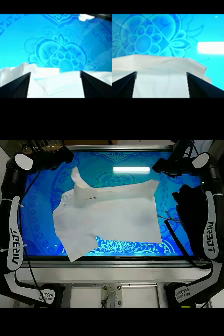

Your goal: Fold the clothes and pants, and hang the long-sleeved shirts on hangers.

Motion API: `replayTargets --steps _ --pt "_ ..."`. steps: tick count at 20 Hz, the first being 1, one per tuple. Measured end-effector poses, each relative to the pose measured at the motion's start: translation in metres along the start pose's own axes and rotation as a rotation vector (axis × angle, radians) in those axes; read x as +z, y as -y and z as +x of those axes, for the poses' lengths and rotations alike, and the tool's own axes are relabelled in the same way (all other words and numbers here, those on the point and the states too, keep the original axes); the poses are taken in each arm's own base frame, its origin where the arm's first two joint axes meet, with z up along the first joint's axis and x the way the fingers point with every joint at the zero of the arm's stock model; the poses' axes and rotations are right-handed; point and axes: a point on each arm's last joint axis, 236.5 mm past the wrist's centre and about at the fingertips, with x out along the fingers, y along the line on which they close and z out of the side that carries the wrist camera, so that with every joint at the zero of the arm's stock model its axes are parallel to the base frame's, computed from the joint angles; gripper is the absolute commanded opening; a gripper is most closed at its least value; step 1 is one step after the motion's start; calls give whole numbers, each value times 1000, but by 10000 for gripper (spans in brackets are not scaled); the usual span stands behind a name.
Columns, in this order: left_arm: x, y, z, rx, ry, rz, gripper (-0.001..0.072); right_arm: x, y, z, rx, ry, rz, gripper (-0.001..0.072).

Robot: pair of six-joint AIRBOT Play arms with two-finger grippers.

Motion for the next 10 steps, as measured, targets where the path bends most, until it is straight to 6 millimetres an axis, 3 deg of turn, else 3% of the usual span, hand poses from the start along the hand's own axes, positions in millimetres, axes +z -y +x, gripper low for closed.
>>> replayTargets --steps 2,4,6,8,10 --pt "-1 -21 -2 24 -39 -28 657 9 7 -8 -10 28 6 675" --pt "-6 -52 -19 79 -92 -45 657 19 7 -30 -17 49 -4 652" --pt "-25 -89 -44 167 -167 -61 657 18 0 -56 -26 32 -32 521" --pt "-66 -129 -70 262 -270 -99 657 5 -8 -78 -33 -16 -57 514" --pt "-127 -164 -96 340 -390 -176 658 -16 -20 -98 -29 -76 -75 514"
